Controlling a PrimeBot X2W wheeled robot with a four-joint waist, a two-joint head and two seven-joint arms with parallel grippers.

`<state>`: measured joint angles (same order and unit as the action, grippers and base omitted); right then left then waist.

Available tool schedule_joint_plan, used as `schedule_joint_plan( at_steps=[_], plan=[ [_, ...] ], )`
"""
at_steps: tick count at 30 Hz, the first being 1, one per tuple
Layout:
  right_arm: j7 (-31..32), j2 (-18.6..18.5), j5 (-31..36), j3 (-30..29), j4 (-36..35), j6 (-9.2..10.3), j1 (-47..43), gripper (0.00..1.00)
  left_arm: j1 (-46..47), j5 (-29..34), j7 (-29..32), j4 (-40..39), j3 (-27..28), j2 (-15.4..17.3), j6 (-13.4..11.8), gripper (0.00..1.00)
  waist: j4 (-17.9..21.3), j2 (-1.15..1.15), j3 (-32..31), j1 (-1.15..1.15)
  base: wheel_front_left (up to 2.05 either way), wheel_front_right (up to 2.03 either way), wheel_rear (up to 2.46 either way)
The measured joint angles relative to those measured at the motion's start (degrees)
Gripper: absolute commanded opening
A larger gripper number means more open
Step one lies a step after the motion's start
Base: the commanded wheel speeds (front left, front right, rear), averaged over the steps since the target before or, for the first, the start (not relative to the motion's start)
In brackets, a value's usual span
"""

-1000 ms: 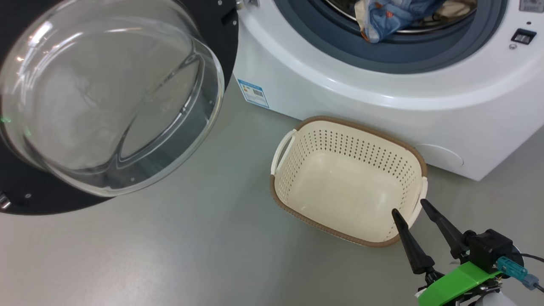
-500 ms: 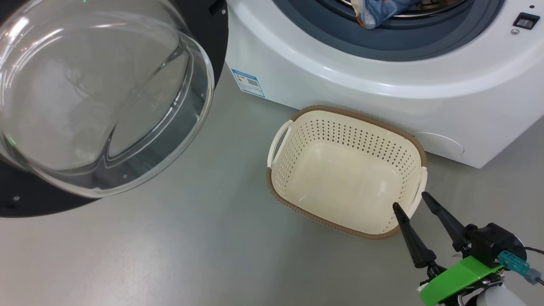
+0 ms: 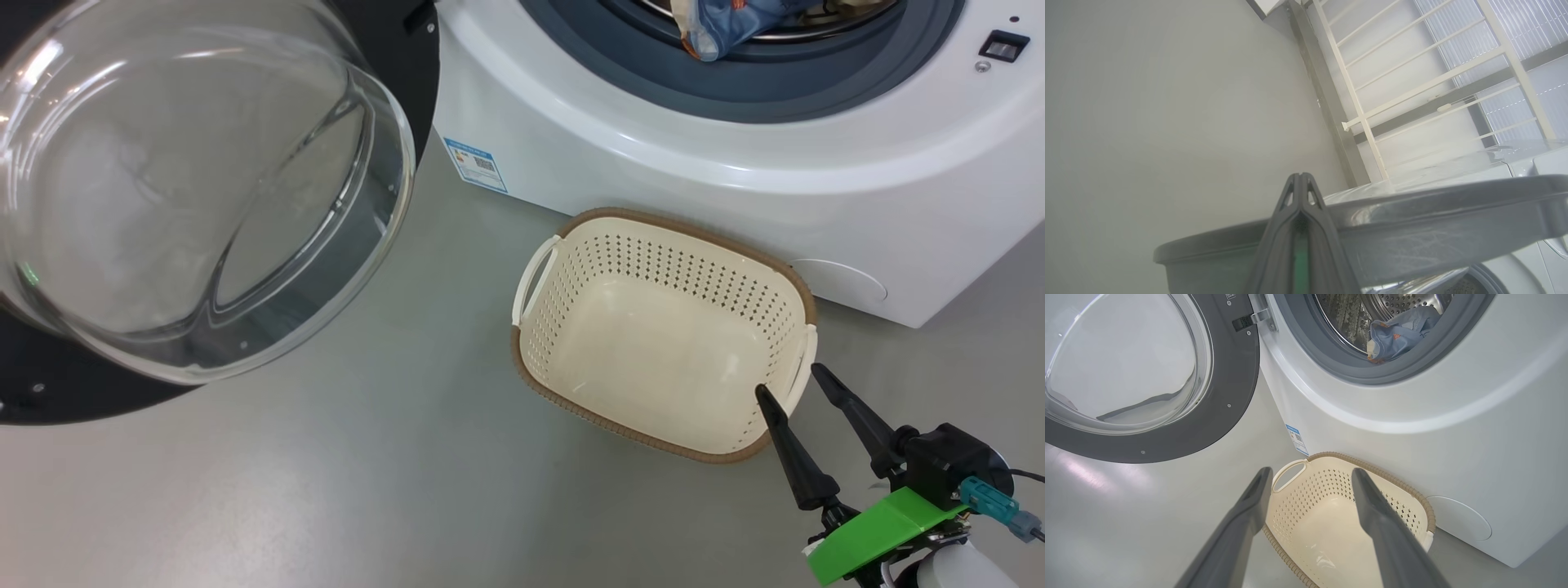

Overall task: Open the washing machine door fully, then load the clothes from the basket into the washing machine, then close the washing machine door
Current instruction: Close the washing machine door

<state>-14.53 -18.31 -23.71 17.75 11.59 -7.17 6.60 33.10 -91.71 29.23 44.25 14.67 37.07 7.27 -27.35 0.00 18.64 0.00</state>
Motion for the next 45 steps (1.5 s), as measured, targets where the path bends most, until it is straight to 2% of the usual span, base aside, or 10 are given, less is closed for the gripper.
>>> schedule_joint_plan(
  at_steps=[18, 31, 40, 45],
  plan=[
    [0.0, 1.4, 0.0, -1.2, 0.3, 0.00, -0.4, 1.00, -4.9, -0.2, 12.5, -6.8, -1.2, -0.3, -0.1, 0.00, -0.4, 0.00, -4.7, 0.00, 0.00, 0.00, 0.00],
    [0.0, 2.1, 0.0, -1.9, 0.5, 0.00, -3.6, 1.00, -9.7, -2.0, 21.4, -13.3, -2.4, -3.6, -0.1, 0.00, -1.3, 0.00, -8.8, 0.00, 0.00, 0.00, 0.00],
    [0.0, 3.0, -0.4, -2.7, 0.4, 0.00, -5.0, 1.00, -12.3, -2.1, 26.7, -18.9, -2.3, -4.0, -0.1, 0.00, -1.6, 0.00, -11.1, 0.00, 0.00, 0.00, 0.00],
    [0.0, 3.8, -0.4, -3.0, 0.3, 0.00, -5.1, 1.00, -14.6, -2.8, 29.5, -23.3, -2.2, -5.8, -0.1, 0.00, -1.0, 0.00, -12.0, 0.00, 0.00, 0.00, 0.00]
  ],
)
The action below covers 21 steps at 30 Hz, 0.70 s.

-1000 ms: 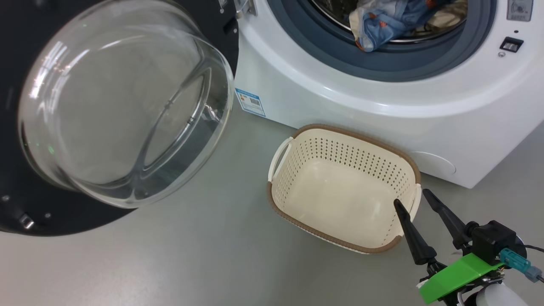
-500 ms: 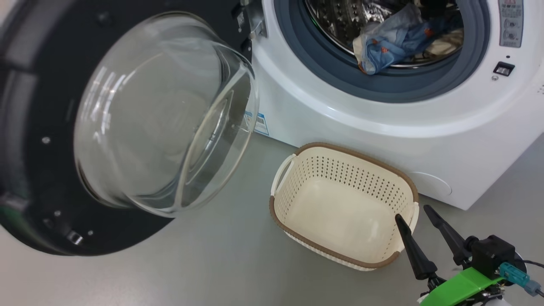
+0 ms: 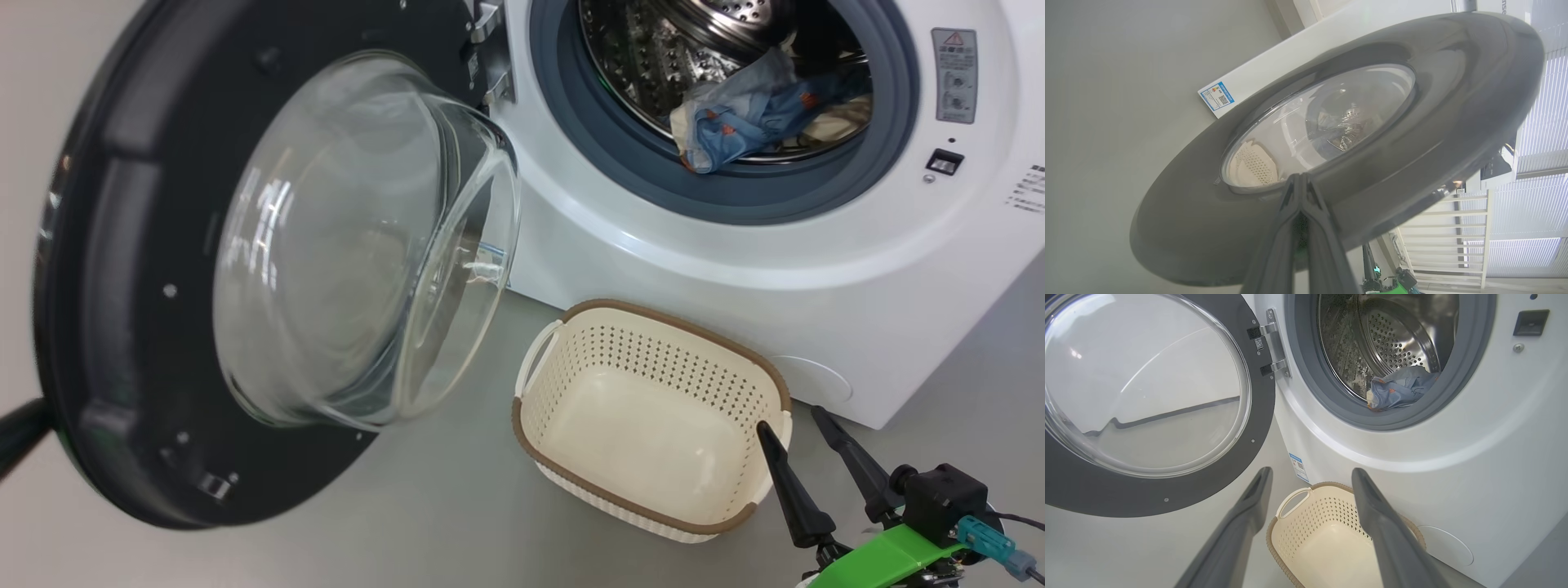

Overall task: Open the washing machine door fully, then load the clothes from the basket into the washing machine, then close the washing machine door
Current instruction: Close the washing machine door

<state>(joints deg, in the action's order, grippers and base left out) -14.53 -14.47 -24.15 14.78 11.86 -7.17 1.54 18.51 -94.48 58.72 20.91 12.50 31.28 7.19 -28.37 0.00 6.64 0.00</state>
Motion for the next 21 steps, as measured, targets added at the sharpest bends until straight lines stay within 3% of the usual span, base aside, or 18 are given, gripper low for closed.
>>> schedule_joint_plan(
  at_steps=[21],
  plan=[
    [0.0, 3.1, 0.0, -2.4, -0.7, 0.00, -2.4, 1.00, -5.0, 0.8, 8.9, -16.9, -4.3, -7.0, 0.0, 0.00, 5.9, 0.00, -2.6, 0.00, 0.00, 0.00, 0.00]
  ],
)
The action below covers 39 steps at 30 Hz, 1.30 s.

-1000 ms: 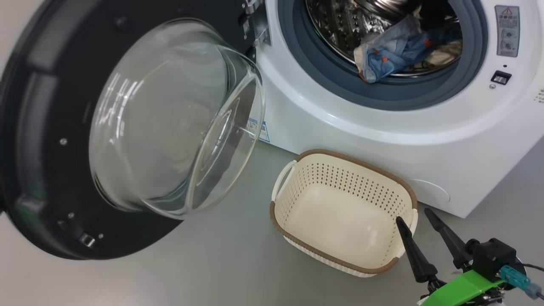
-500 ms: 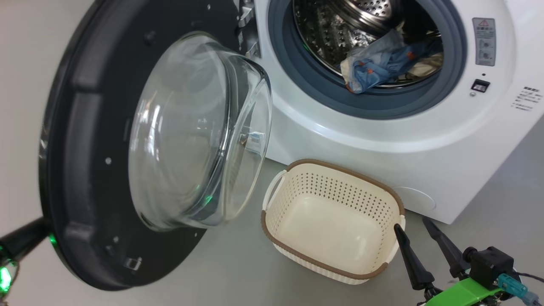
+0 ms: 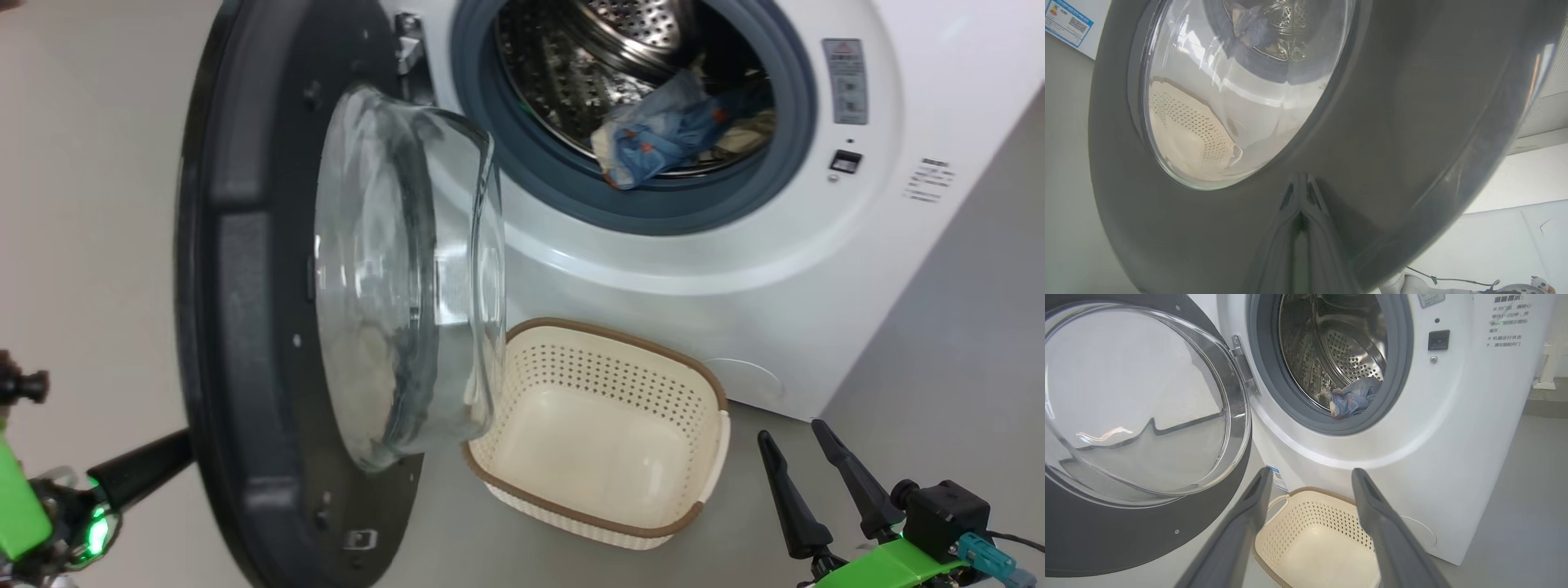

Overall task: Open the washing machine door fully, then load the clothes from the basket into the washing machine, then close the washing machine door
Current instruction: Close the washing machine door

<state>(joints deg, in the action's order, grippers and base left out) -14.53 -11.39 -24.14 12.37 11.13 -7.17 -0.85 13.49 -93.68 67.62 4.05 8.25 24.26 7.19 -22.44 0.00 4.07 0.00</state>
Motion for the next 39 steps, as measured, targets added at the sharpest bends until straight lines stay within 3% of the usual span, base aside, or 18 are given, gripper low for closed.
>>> schedule_joint_plan(
  at_steps=[17, 39],
  plan=[
    [0.0, 1.8, 0.1, -2.1, -0.6, 0.00, -0.6, 1.00, -0.8, 1.6, 0.9, -7.6, -3.3, -7.4, 0.0, 0.00, 9.2, 0.00, 0.4, 0.00, 0.00, 0.00, 0.00],
    [0.0, 3.8, 0.5, -3.6, -1.3, 0.00, -0.1, 1.00, 4.7, 4.1, -3.7, -6.2, -1.4, -9.5, 0.0, 0.00, 25.0, 0.00, 3.2, 0.00, 0.00, 0.00, 0.00]
  ],
)
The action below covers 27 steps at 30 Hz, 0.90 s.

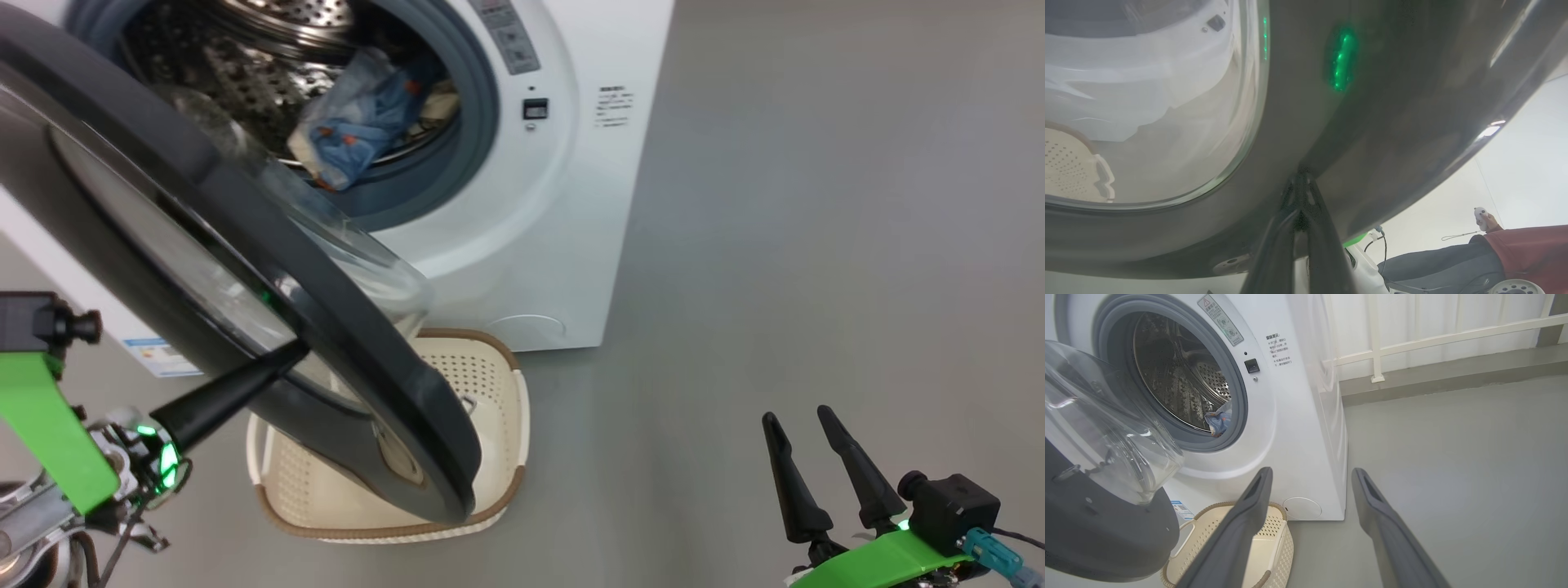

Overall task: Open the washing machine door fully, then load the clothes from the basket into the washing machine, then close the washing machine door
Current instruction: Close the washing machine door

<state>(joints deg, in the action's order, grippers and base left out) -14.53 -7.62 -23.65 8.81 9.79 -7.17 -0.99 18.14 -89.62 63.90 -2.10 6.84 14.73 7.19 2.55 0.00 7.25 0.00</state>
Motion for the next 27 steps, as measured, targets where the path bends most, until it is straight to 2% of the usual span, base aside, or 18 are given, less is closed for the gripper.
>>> schedule_joint_plan(
  at_steps=[5, 9, 24, 25, 26, 27],
  plan=[
    [0.0, 0.1, 0.0, -0.3, -0.1, 0.00, 0.4, 1.00, 2.1, 0.0, -0.9, 1.5, 0.4, -0.5, 0.0, 0.00, 2.5, 0.00, 0.9, 0.00, 0.00, 0.00, 0.00],
    [0.0, 0.1, 0.1, -0.9, -0.1, 0.00, 0.4, 1.00, 2.2, 0.0, -1.6, 2.0, 0.5, -1.1, 0.0, 0.00, 2.9, 0.00, 1.4, 0.00, 0.00, 0.00, 0.00],
    [0.0, -0.3, 0.1, -0.4, 0.0, 0.00, 0.4, 1.00, -3.0, 0.5, -8.9, 2.2, 5.7, -2.5, 0.0, 0.00, -1.9, 0.00, 0.1, 0.00, 0.00, 0.00, 0.00],
    [0.0, -0.4, 0.1, -0.3, 0.0, 0.00, 0.4, 1.00, -3.6, 0.9, -9.8, 2.2, 6.0, -2.7, 0.0, 0.32, -2.3, 0.00, -0.1, 0.00, 0.00, 0.00, 0.00],
    [0.0, -0.5, 0.1, -0.3, 0.0, 0.00, 0.4, 1.00, -4.3, 1.1, -10.6, 2.2, 6.2, -2.9, 0.0, 0.86, -2.7, 0.00, -0.2, 0.00, 0.00, 0.00, 0.00],
    [0.0, -0.6, 0.1, -0.1, 0.0, 0.00, 0.4, 1.00, -4.8, 1.1, -11.4, 2.2, 6.5, -3.2, 0.0, 1.00, -3.0, 0.00, -0.3, 0.00, 0.00, 0.00, 0.00]
  ],
)
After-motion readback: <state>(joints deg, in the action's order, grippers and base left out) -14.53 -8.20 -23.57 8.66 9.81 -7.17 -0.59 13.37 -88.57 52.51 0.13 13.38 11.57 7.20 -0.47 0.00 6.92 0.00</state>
